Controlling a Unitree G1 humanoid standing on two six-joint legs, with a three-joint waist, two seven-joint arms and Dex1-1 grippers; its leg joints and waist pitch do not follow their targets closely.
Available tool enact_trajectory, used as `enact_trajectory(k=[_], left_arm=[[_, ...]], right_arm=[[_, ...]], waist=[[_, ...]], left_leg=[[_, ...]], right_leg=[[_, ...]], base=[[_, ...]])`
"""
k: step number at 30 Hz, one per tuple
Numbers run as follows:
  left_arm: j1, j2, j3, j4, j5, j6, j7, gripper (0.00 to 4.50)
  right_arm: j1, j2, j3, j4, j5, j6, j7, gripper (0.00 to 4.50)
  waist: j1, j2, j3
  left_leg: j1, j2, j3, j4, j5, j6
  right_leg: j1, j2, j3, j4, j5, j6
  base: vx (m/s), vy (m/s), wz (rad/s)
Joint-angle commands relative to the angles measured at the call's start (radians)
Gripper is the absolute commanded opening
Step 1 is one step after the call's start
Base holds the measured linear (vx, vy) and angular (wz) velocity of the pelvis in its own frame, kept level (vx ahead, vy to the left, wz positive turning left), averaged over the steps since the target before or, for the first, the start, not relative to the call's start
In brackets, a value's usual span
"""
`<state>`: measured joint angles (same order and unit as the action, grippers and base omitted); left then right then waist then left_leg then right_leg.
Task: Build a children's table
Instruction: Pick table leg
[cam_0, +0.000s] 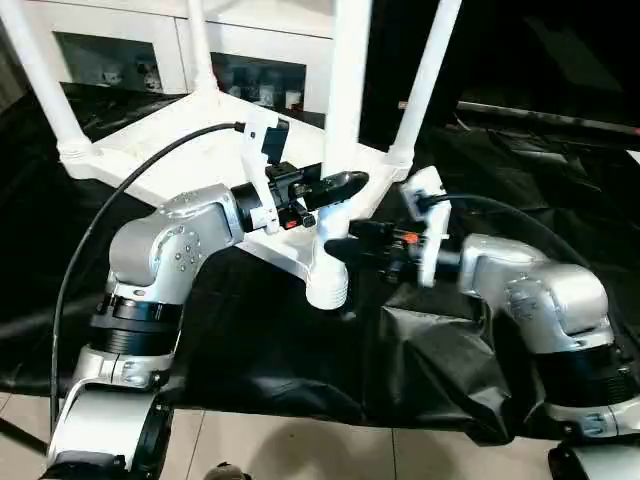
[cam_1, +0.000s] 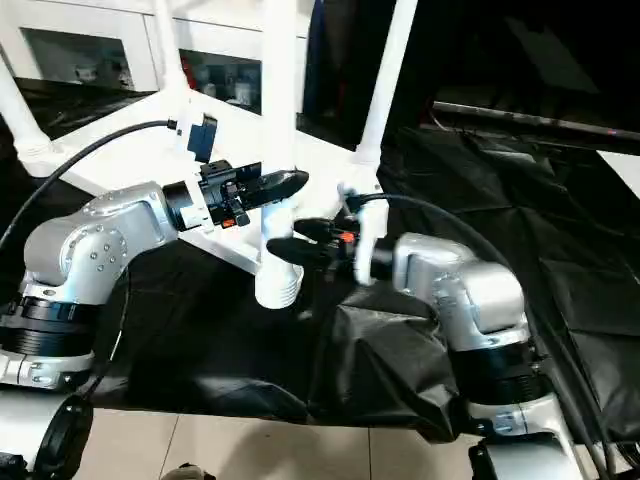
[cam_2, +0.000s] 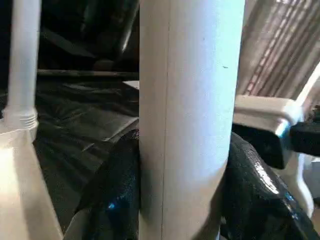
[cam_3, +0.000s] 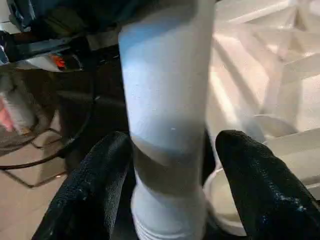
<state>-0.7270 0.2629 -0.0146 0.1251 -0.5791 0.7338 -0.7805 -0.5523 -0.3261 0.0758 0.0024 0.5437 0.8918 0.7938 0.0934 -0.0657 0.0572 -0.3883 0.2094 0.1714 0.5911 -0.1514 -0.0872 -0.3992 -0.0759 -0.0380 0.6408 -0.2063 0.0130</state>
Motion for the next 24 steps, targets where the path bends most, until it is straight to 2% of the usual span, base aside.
enact_trajectory(k=[1, 12, 19, 22, 24], left_arm=[[-0.026, -0.010, -0.011, -0.039, -0.018, 0.003, -0.009, 1.86], [-0.021, -0.008, -0.018, -0.049, -0.029, 0.011, -0.040, 1.86], [-0.015, -0.013, -0.016, -0.057, -0.032, 0.015, -0.043, 1.86], [-0.015, -0.017, -0.012, -0.060, -0.033, 0.015, -0.040, 1.86], [-0.014, -0.020, -0.010, -0.062, -0.035, 0.016, -0.038, 1.86]], right_arm=[[0.002, -0.003, 0.006, -0.014, -0.002, 0.001, 0.004, 3.06], [-0.006, -0.004, 0.058, 0.007, -0.031, -0.011, 0.002, 3.06], [-0.007, 0.003, 0.062, 0.013, -0.030, -0.016, 0.000, 3.06], [-0.005, 0.008, 0.064, 0.015, -0.030, -0.015, 0.001, 2.72], [-0.003, 0.010, 0.064, 0.015, -0.033, -0.015, 0.003, 2.69]], waist=[[0.005, 0.003, -0.073], [0.005, 0.005, -0.073], [0.009, 0.003, -0.072], [0.010, 0.003, -0.073], [0.011, 0.003, -0.073]], left_leg=[[0.021, 0.009, 0.007, -0.061, -0.141, -0.034], [0.021, 0.009, 0.006, -0.061, -0.136, -0.039], [0.021, 0.009, 0.007, -0.062, -0.144, -0.041], [0.021, 0.009, 0.007, -0.061, -0.138, -0.040], [0.021, 0.009, 0.007, -0.061, -0.136, -0.039]], right_leg=[[0.053, -0.044, 0.030, -0.070, -0.054, -0.189], [0.052, -0.043, 0.030, -0.070, -0.051, -0.184], [0.052, -0.044, 0.030, -0.071, -0.062, -0.181], [0.053, -0.044, 0.031, -0.069, -0.052, -0.182], [0.053, -0.044, 0.030, -0.069, -0.050, -0.182]], base=[[0.000, 0.000, 0.00], [0.000, 0.000, 0.00], [0.000, 0.000, 0.00], [0.000, 0.000, 0.00], [0.000, 0.000, 0.00]])
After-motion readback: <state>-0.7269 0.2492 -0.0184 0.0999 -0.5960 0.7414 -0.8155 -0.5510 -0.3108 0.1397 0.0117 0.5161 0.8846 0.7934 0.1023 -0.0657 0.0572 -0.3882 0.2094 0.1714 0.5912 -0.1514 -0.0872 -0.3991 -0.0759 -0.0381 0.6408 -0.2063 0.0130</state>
